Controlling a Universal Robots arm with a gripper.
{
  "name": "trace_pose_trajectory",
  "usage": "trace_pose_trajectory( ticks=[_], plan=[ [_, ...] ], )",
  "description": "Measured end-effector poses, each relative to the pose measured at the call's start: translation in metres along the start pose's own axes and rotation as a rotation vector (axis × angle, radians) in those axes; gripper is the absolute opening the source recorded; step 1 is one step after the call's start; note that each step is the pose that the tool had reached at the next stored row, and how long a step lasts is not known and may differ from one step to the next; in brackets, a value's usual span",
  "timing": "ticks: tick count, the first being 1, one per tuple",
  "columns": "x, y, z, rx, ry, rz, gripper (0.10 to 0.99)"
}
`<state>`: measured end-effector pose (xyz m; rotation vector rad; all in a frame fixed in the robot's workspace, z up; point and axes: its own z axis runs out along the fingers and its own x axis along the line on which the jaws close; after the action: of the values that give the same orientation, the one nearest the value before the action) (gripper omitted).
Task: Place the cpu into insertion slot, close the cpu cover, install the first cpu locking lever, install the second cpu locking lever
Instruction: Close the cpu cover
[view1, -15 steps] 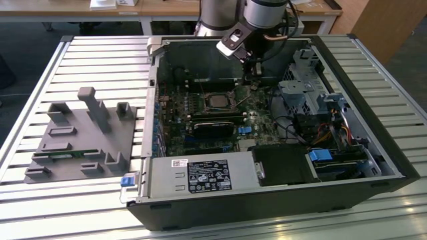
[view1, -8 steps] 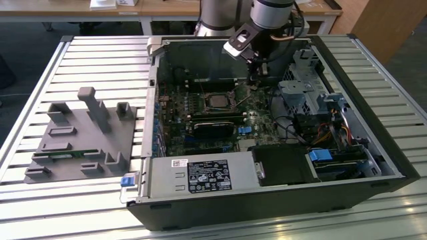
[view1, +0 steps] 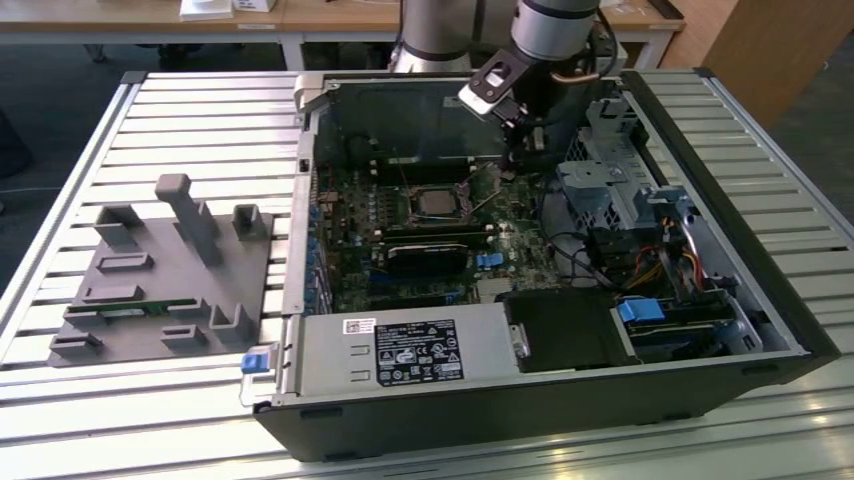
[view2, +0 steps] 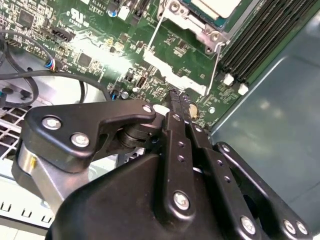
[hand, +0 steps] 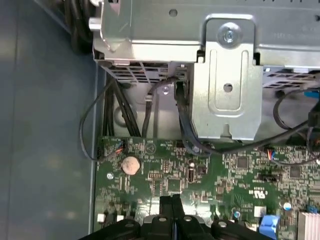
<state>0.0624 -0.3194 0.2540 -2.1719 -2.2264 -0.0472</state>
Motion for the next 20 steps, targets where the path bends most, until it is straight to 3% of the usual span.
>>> trace_pose_trajectory(
  ticks=[5,9,20],
  plan=[
    [-0.0004,0.0011,0.0086,0.000,0.0000,0.000,0.114],
    [-0.0005,0.0005,0.0108,0.001,-0.0002,0.000,0.114],
    [-0.0003,-0.0131,0.0116,0.001,0.0000,0.000,0.114]
  ],
)
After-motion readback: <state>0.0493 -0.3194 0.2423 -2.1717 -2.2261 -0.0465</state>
